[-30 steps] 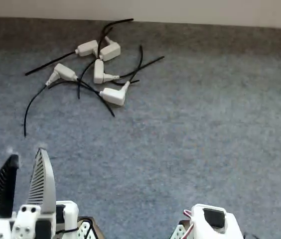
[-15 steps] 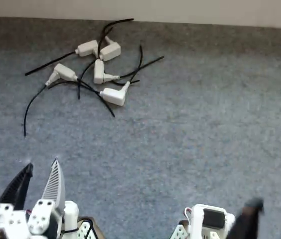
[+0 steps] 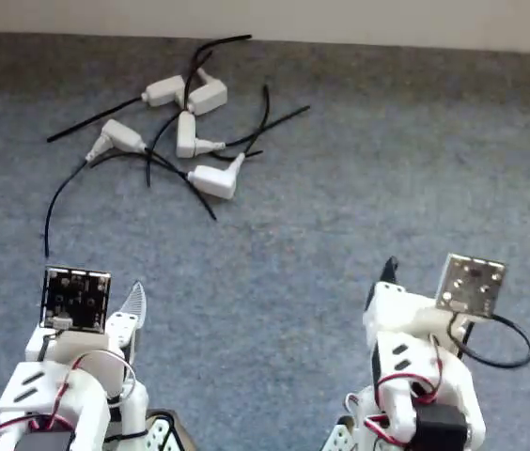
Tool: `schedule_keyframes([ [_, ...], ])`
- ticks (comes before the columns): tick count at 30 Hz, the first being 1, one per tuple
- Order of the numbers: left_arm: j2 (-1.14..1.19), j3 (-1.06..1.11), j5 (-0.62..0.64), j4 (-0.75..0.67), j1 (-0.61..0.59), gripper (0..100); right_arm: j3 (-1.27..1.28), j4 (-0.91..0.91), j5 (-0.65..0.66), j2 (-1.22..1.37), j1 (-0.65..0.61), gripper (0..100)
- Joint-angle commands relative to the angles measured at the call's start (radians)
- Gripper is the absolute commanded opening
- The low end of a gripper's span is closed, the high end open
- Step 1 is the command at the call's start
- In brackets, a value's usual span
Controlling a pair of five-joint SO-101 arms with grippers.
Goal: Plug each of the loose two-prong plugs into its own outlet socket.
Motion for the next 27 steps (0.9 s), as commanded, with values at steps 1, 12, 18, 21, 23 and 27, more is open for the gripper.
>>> schedule_keyframes([
  [1,-0.002,0.056,-0.006,-0.054,0.010,18,0.105,-0.027,0.017,-0.007,-0.024,28.2],
  [12,-0.002,0.186,0.219,-0.106,-0.130,18,0.251,-0.005,0.068,-0.053,-0.024,28.2],
  [18,-0.002,0.386,0.219,-0.244,-0.137,18,0.337,-0.065,0.064,-0.053,-0.019,28.2],
  [21,-0.002,0.446,0.221,-0.362,-0.137,18,0.334,-0.105,0.064,-0.053,-0.019,28.2],
  [23,-0.002,0.438,0.221,-0.425,-0.136,18,0.325,-0.147,0.064,-0.054,-0.024,28.2],
  [27,-0.002,0.364,0.221,-0.523,-0.134,18,0.272,-0.225,0.063,-0.054,-0.024,28.2],
])
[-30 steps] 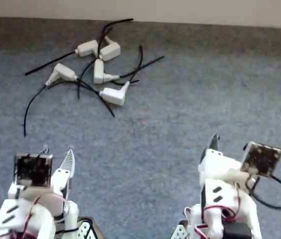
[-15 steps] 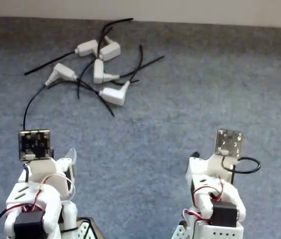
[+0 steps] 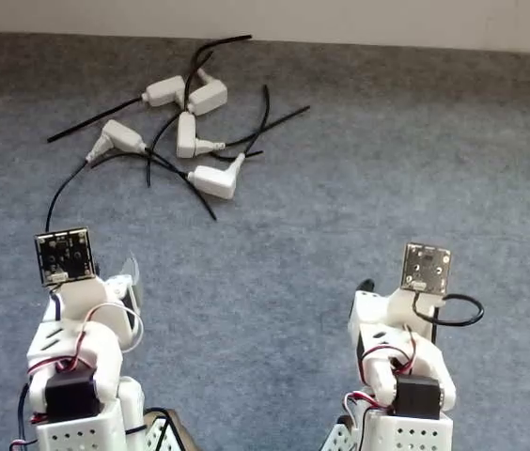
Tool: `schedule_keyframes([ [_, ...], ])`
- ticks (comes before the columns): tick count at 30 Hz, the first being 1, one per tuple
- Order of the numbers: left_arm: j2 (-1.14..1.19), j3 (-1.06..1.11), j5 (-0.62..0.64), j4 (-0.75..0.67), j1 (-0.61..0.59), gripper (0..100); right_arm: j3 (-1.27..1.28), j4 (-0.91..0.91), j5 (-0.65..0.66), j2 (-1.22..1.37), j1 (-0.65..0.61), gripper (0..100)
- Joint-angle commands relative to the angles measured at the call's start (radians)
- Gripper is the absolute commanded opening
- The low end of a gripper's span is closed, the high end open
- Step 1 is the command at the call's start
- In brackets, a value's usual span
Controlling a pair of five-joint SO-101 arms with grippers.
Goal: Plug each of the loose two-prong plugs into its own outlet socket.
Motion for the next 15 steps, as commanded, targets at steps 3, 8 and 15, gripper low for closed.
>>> schedule_keyframes([
  [3,-0.002,-0.101,0.012,-0.038,0.021,18,-0.073,-0.067,0.009,-0.008,-0.008,28.2],
  [8,-0.002,-0.099,0.011,0.089,0.122,5,-0.054,-0.051,0.009,-0.008,-0.005,23.5],
  [15,-0.002,-0.097,0.006,0.144,0.174,0,-0.061,-0.018,0.014,-0.008,-0.005,2.6],
])
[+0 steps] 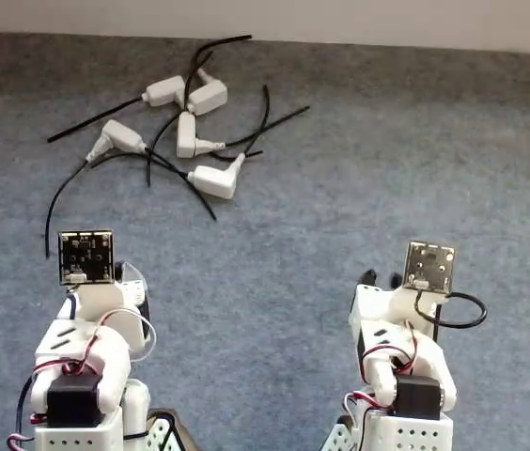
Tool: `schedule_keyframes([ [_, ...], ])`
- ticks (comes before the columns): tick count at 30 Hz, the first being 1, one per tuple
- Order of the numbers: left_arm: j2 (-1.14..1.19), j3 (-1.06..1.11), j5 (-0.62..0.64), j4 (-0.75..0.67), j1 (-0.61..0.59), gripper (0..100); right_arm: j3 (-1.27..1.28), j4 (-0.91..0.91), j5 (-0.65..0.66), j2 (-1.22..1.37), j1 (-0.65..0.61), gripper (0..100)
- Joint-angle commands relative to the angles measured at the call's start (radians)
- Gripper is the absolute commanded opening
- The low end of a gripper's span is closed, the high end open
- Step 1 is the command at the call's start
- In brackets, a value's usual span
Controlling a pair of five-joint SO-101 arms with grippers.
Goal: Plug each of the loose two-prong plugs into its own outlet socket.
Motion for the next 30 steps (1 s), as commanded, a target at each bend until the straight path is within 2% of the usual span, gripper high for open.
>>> schedule_keyframes([
  [1,-0.002,-0.035,0.000,0.034,0.019,1,-0.054,0.042,0.015,-0.008,-0.007,1.7],
  [6,-0.002,-0.035,0.000,0.164,0.021,1,-0.054,0.174,0.015,-0.008,-0.008,0.5],
  [9,-0.002,-0.007,0.000,0.189,0.019,1,-0.054,0.254,0.017,-0.008,-0.008,0.5],
  [14,-0.002,0.090,0.000,0.184,0.019,1,-0.024,0.297,0.017,-0.007,-0.008,0.5],
  [30,-0.002,0.131,-0.002,0.155,0.019,1,0.038,0.297,0.017,-0.005,-0.004,0.5],
])
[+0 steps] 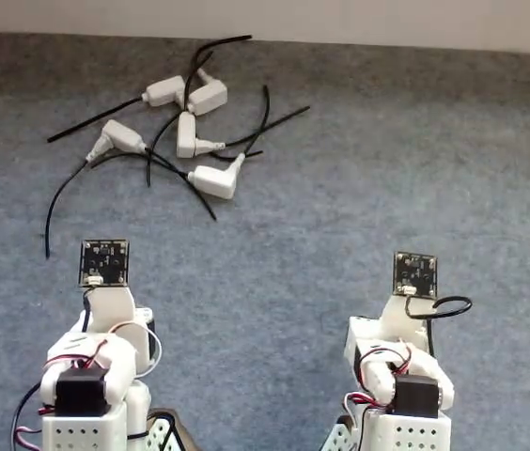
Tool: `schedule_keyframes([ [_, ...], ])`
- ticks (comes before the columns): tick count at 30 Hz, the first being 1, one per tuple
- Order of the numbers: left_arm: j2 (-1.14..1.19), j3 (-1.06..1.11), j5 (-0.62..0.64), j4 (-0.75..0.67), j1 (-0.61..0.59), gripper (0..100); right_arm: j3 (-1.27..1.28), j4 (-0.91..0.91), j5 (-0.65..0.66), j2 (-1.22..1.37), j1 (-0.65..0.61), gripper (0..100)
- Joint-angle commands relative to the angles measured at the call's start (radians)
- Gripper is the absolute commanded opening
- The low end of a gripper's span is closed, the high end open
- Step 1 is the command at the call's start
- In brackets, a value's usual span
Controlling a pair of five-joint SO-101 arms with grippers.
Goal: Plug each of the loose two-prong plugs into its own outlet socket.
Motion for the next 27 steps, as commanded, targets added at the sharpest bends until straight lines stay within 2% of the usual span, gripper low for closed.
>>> schedule_keyframes([
  [1,0.001,0.042,-0.002,-0.041,0.015,1,0.008,-0.019,0.012,-0.002,-0.002,0.5],
  [4,0.002,0.183,0.000,-0.081,0.018,1,0.124,-0.048,0.012,-0.005,-0.004,0.5],
  [27,0.001,0.174,0.000,-0.089,0.012,1,0.185,-0.071,0.011,-0.004,-0.004,0.5],
])
